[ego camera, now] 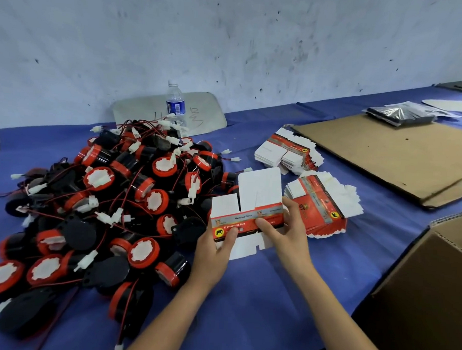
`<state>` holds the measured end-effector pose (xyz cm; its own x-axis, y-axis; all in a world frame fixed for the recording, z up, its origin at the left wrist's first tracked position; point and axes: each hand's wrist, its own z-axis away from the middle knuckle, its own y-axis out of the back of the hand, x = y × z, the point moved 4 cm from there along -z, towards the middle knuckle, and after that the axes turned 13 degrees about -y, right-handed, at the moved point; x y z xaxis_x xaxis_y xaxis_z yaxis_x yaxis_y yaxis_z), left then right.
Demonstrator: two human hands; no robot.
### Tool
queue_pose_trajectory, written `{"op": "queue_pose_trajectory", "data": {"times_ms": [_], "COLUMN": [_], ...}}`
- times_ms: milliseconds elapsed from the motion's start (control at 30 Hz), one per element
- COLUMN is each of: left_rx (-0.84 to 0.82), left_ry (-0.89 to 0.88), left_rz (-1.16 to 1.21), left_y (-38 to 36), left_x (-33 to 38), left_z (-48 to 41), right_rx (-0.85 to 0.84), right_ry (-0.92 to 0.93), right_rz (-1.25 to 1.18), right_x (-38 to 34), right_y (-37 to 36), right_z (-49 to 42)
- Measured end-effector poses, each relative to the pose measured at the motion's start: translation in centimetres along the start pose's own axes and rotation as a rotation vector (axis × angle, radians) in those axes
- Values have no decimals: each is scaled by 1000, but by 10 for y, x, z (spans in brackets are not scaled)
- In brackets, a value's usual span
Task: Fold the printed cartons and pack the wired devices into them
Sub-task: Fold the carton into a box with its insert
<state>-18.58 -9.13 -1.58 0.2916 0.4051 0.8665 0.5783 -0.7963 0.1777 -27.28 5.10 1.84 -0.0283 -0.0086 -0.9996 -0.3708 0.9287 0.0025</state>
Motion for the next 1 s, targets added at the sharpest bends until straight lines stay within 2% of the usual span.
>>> {"op": "queue_pose_trajectory", "data": {"times_ms": [200, 467, 633, 700, 767, 833, 900, 1000], "left_rx": [-197, -264, -214, -71, 51, 68, 46, 58], "left_ry": [-105, -164, -133, -92, -43, -32, -37, -21], "left_rz": [-207, -193, -97, 10, 40, -17, -74, -153], "left_y": [-8, -10, -7, -1, 5, 7, 6, 6], "left_x": [11, 27, 20, 16, 14, 14, 12, 11], "left_z": [7, 6, 7, 3, -2, -5, -5, -2], "right_rx": [8, 45, -126, -286, -489, -649, -681, -563], "right_ry": [-186, -253, -307, -319, -339, -339, -365, -550], "right_rz": [-125, -142, -102, -162, -102, 16, 28, -280], "right_x": [3, -3, -5, -9, -10, -4, 7, 13], "right_y": [-6, -25, -37, -38, -38, -39, -37, -33], "right_z": [-9, -13, -9, -5, 6, 18, 22, 17]}}
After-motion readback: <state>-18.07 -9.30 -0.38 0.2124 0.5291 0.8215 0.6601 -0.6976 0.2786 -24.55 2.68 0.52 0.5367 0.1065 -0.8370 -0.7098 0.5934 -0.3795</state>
